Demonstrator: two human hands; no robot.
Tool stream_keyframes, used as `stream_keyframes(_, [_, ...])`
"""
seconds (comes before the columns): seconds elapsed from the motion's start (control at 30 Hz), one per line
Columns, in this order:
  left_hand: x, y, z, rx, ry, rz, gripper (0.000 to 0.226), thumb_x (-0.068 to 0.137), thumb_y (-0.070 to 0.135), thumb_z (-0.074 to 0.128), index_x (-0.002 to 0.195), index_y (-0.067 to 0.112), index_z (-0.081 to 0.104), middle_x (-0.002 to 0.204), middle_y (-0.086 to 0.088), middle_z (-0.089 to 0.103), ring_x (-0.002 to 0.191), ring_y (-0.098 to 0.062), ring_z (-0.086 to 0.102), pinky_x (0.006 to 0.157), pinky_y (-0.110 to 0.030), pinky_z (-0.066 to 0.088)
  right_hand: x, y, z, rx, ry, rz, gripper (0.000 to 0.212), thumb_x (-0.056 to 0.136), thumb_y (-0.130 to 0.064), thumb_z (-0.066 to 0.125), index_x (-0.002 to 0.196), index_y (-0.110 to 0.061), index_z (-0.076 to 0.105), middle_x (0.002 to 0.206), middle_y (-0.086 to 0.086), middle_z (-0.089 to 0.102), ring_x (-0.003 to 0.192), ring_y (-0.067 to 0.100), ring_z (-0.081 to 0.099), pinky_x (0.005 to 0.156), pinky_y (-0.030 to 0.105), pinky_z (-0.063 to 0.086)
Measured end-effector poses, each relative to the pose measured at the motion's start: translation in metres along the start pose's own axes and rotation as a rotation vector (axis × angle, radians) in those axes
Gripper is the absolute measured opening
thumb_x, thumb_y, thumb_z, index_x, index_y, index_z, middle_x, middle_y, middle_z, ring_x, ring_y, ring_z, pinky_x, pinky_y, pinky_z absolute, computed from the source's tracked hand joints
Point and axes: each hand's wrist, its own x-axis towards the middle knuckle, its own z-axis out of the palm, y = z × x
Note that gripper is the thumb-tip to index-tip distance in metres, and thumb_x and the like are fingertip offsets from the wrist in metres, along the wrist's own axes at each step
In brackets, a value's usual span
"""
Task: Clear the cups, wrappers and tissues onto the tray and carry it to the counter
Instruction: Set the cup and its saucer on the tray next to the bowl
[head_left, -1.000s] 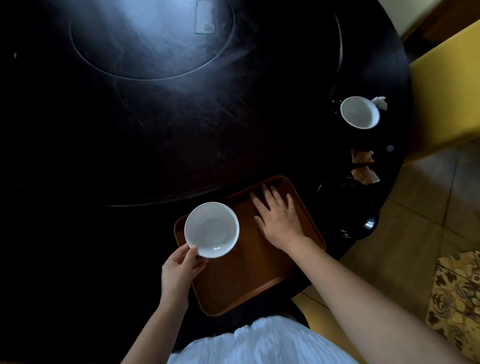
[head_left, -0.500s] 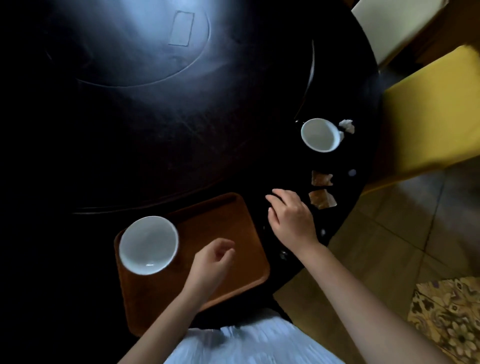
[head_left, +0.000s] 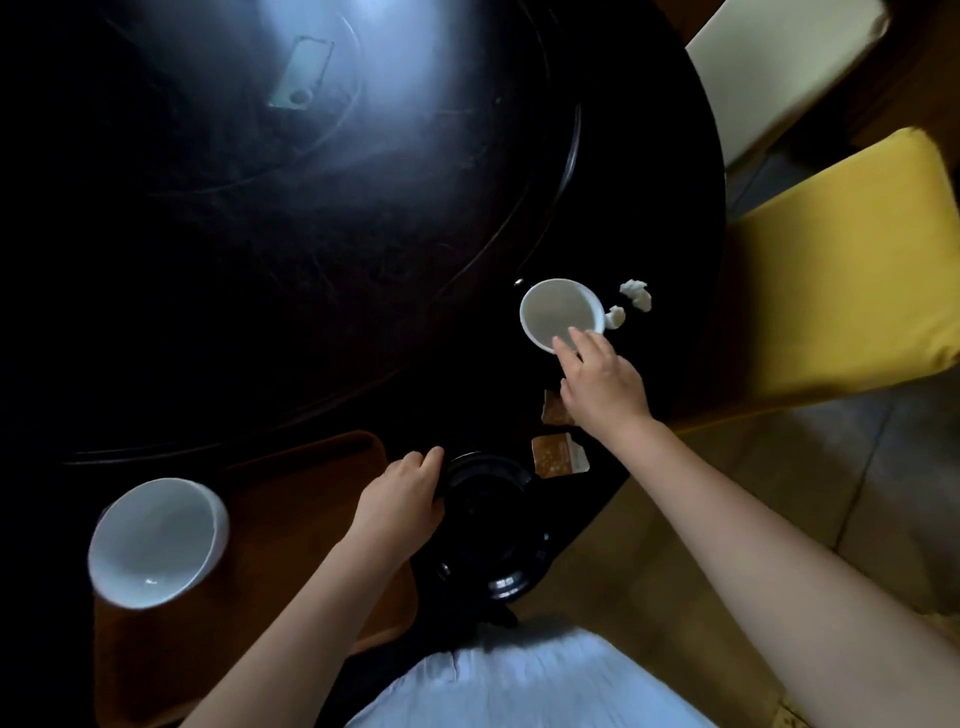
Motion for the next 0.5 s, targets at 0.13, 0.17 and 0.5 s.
stream_keyframes(0.13, [0.002, -0.004, 0.006, -0.092, -0.056, -0.043, 0.022, 0.086, 0.023, 0.049, 0.107, 0.015, 0.051, 0.096, -0.001, 0.055, 0.080, -0.022, 0.059, 0.059, -0.032, 0.050, 0.013, 0.001, 0.001, -0.011, 0.069, -0.068, 0.016, 0.074, 0.004, 0.062, 0.089, -0.002, 0.061, 0.084, 0.015, 0.067, 0.083, 0.034, 0.061, 0.051, 0.037, 0.054])
stream_keyframes(0.17, [0.002, -0.005, 0.006, -0.138, -0.067, -0.063, 0.017, 0.085, 0.021, 0.050, 0.101, 0.015, 0.052, 0.092, 0.000, 0.057, 0.078, -0.021, 0.059, 0.060, -0.033, 0.051, 0.016, 0.002, 0.001, -0.008, 0.080, -0.075, 0.015, 0.068, 0.007, 0.067, 0.077, -0.003, 0.060, 0.070, 0.014, 0.065, 0.070, 0.033, 0.061, 0.042, 0.032, 0.048])
stream_keyframes(0.5, [-0.003, -0.021, 0.002, -0.466, -0.149, -0.141, 0.019, 0.088, 0.017, 0.053, 0.107, 0.015, 0.056, 0.086, -0.001, 0.065, 0.066, -0.011, 0.064, 0.059, -0.024, 0.053, 0.022, 0.009, -0.004, 0.182, 0.167, -0.070, 0.006, 0.076, 0.005, 0.064, 0.081, 0.002, 0.065, 0.072, 0.019, 0.066, 0.071, 0.037, 0.063, 0.053, 0.040, 0.054])
